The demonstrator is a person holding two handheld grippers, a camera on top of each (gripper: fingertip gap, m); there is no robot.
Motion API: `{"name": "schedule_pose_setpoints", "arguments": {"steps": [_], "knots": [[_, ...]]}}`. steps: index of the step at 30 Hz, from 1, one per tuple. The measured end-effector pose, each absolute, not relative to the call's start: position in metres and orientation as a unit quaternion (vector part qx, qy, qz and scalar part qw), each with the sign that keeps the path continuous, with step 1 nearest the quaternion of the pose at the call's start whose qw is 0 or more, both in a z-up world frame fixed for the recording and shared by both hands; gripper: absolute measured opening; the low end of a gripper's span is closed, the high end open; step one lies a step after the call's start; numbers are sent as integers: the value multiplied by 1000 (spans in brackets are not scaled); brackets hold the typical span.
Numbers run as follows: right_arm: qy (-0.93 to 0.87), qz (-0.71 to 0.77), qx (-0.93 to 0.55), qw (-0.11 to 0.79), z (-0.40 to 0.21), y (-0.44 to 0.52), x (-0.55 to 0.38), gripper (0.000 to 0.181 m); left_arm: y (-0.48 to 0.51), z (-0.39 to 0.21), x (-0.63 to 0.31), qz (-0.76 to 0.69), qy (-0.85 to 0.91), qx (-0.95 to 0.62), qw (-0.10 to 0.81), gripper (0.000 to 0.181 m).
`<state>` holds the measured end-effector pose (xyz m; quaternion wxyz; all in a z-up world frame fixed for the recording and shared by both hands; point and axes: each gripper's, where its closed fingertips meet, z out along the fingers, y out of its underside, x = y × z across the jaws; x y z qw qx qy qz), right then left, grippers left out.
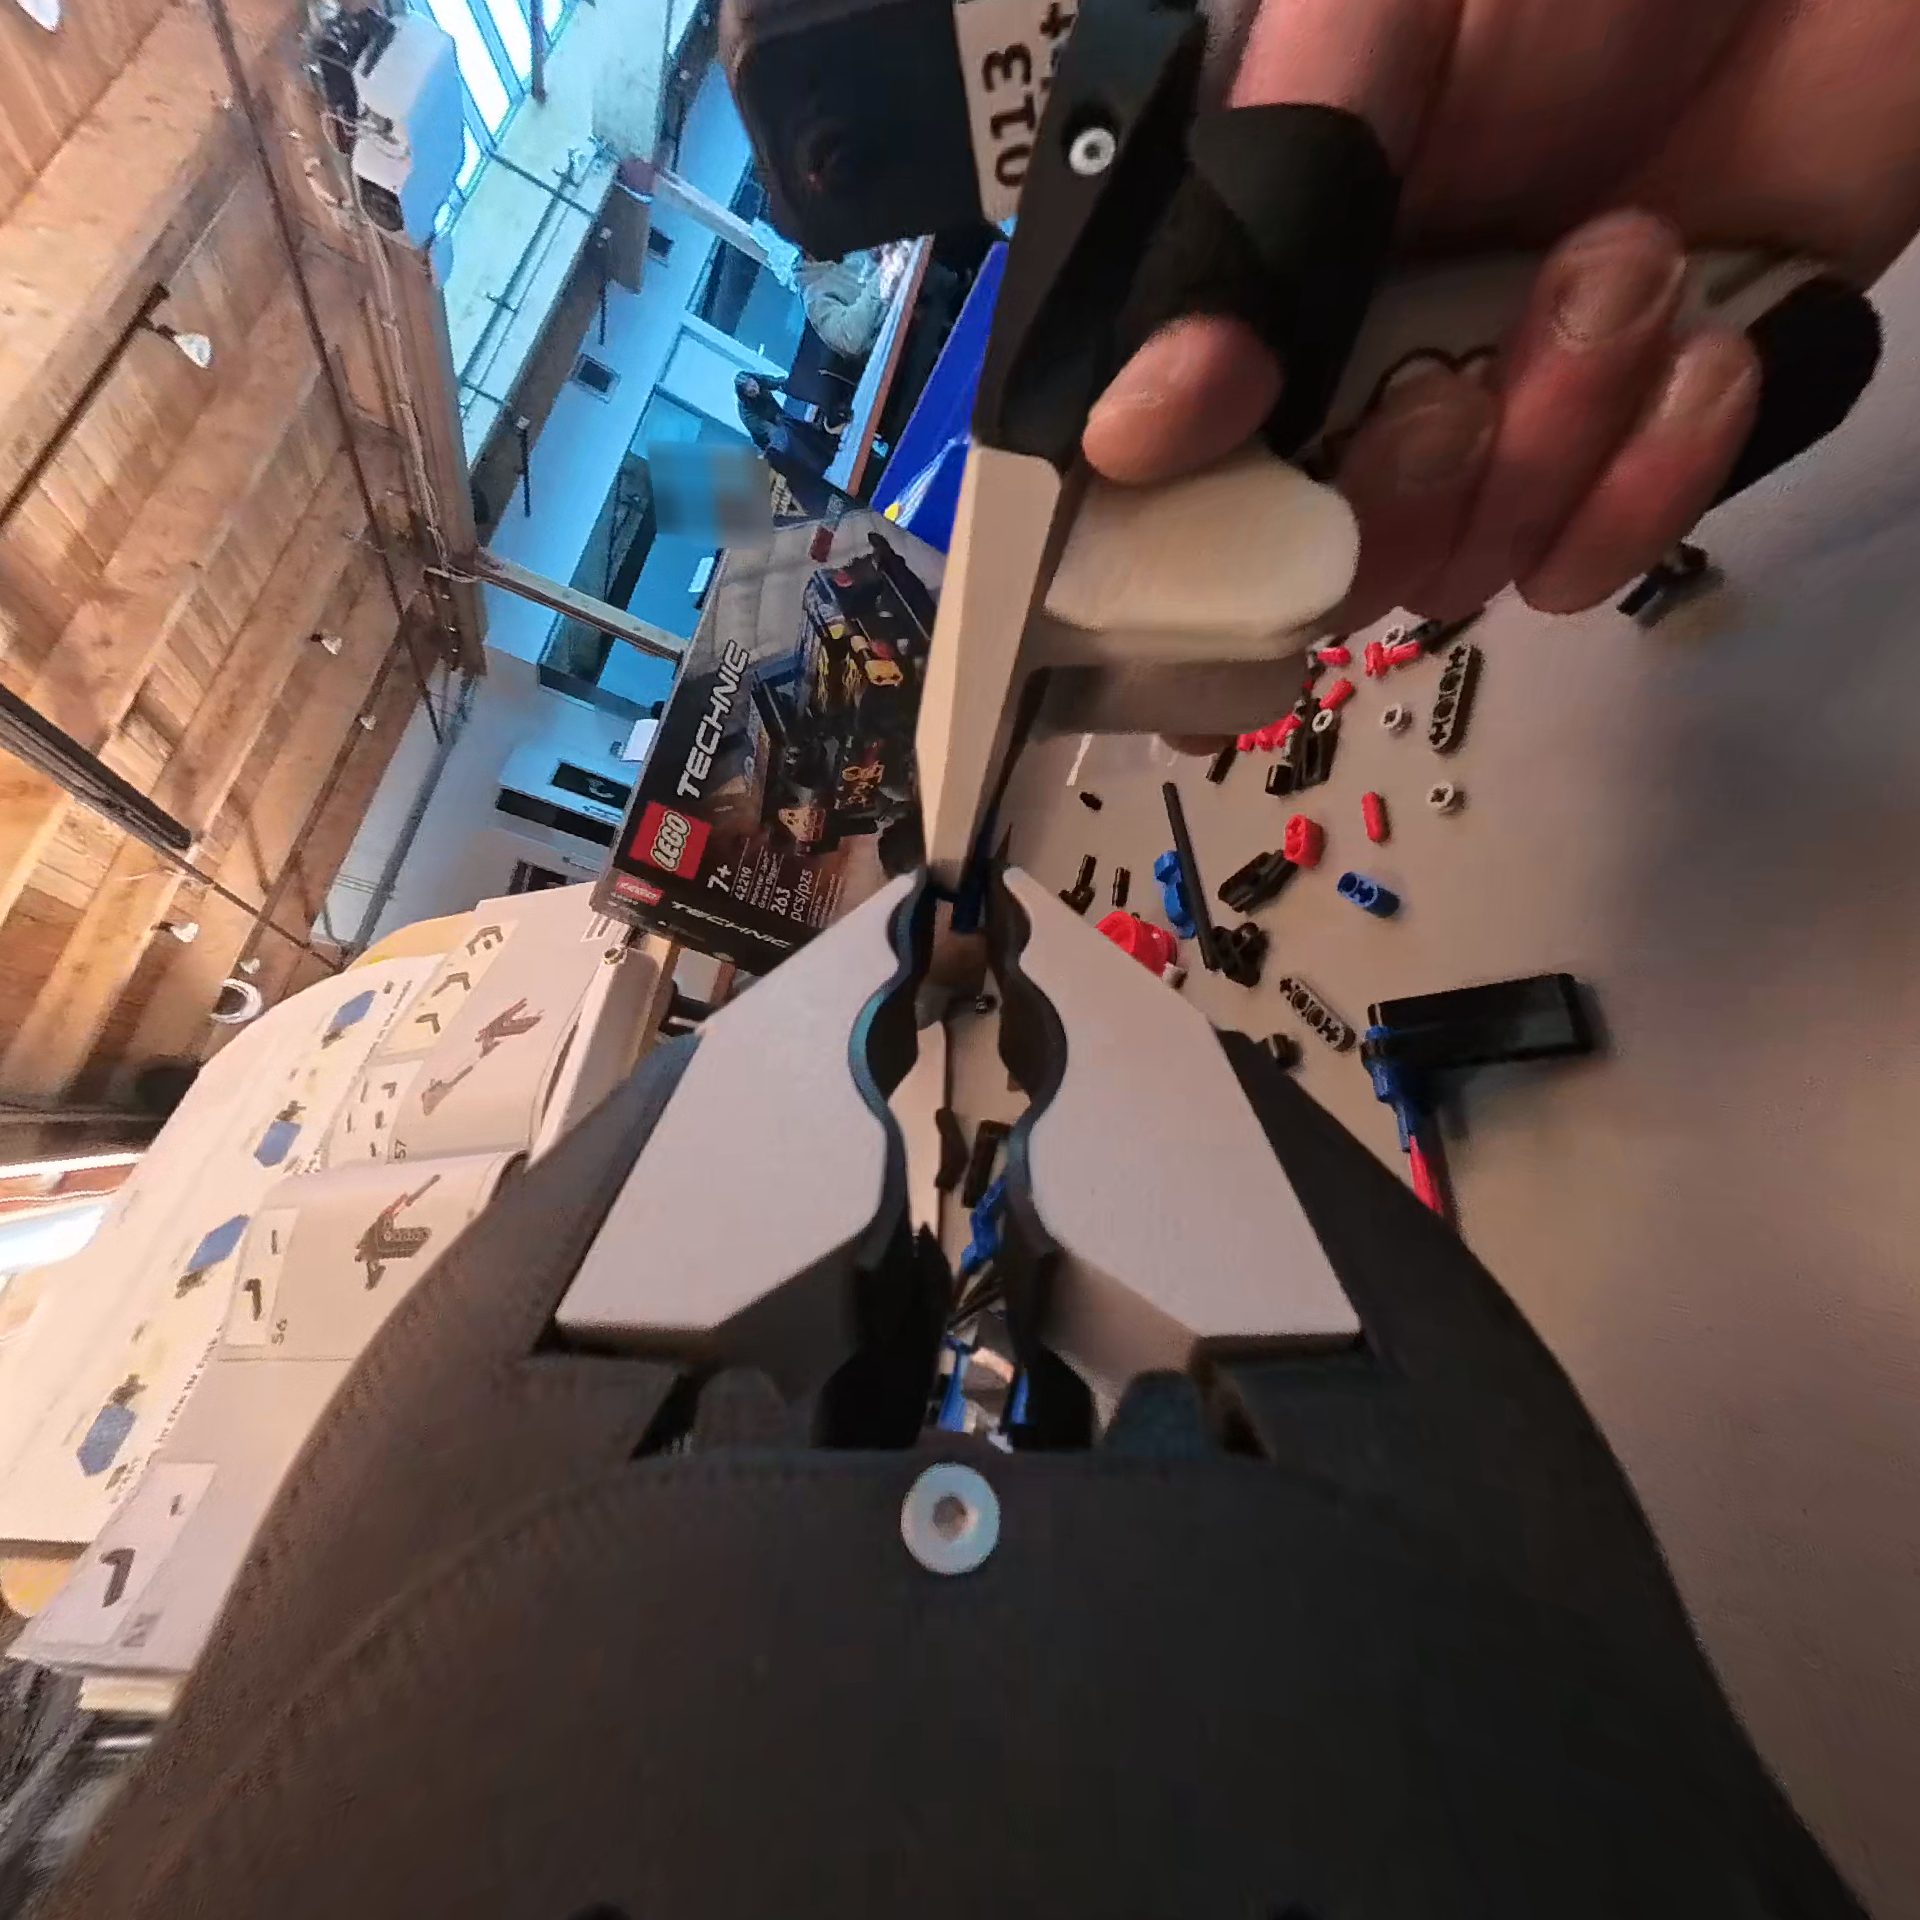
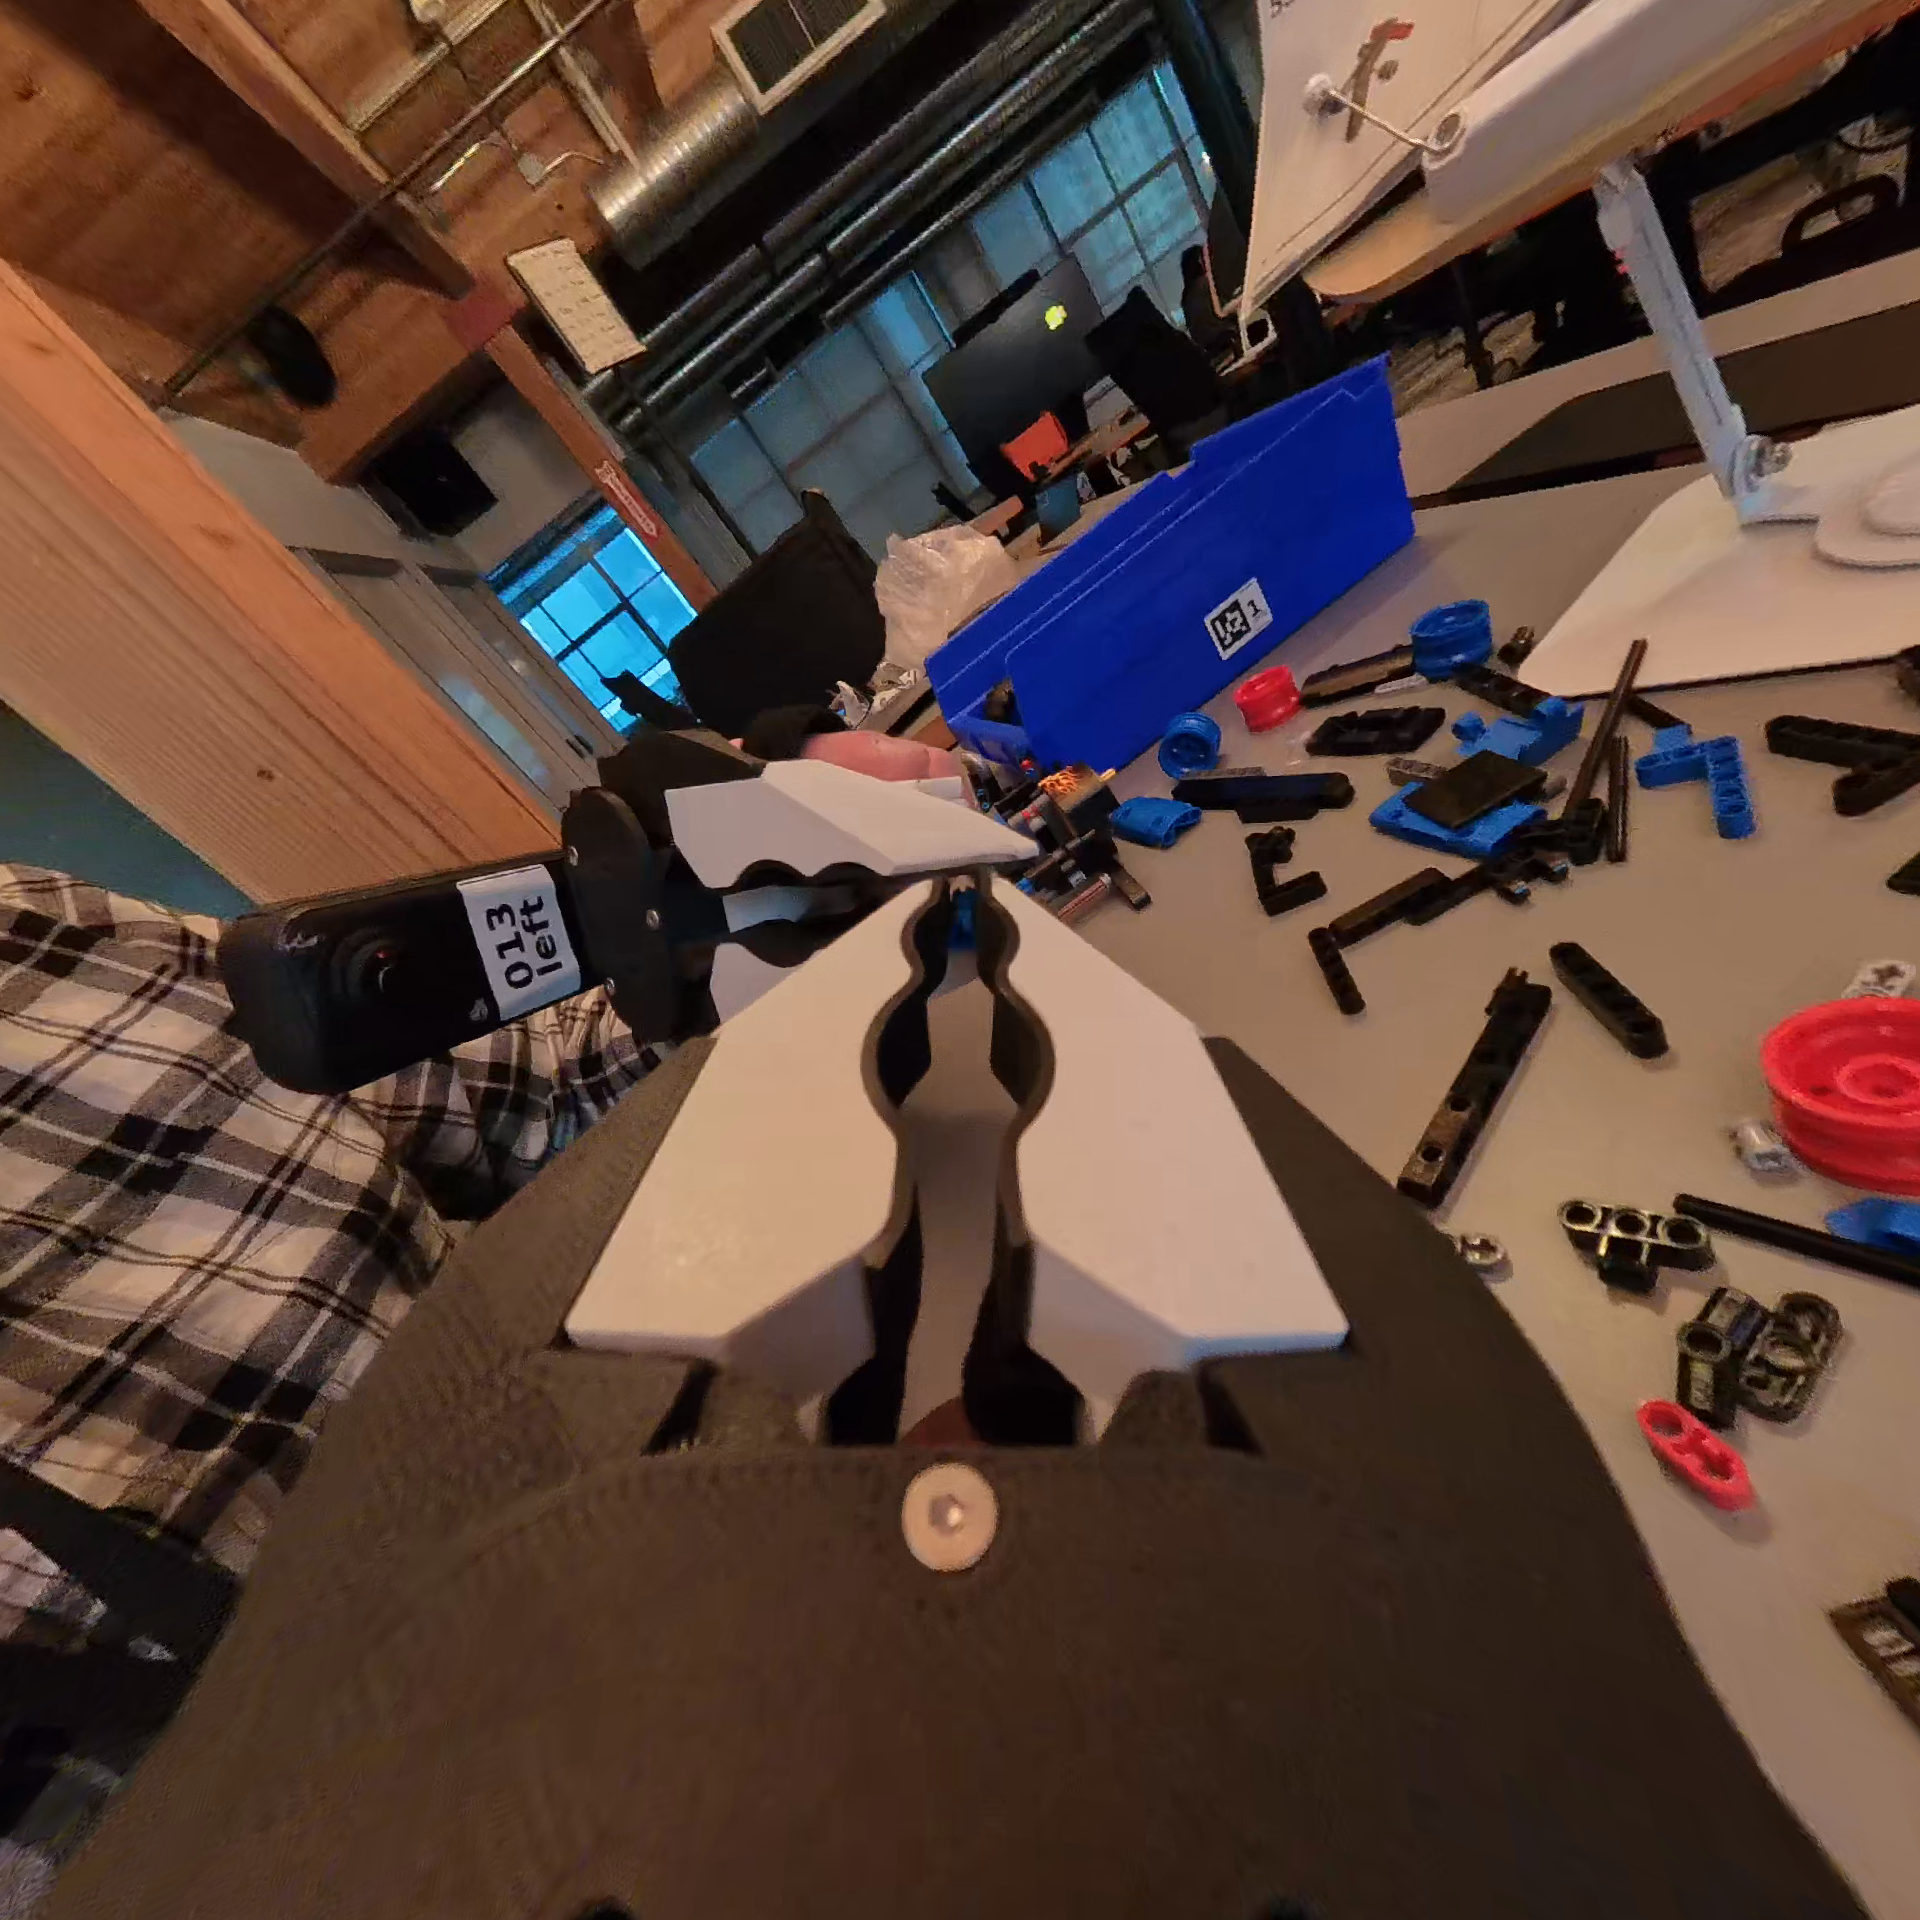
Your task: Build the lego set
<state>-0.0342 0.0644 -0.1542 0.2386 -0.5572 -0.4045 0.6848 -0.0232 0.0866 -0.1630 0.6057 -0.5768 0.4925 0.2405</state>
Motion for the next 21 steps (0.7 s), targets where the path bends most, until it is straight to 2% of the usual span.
{"name": "schedule_pose_setpoints", "arguments": {"steps": [4, 7, 9, 21], "knots": [[-398, 691, -551, 243, -152, 65, -32, 1, 86, -162, -20, 209, 478, -587, 619, 7], [-381, 702, -551, 243, -149, 72, -28, 1, 85, -154, -21, 208, 466, -580, 635, 13], [-377, 704, -551, 241, -149, 73, -26, 1, 83, -157, -18, 207, 475, -576, 632, 3], [-429, 677, -543, 251, -154, 68, -22, 6, 79, -156, -16, 210, 484, -569, 631, 1]]}}
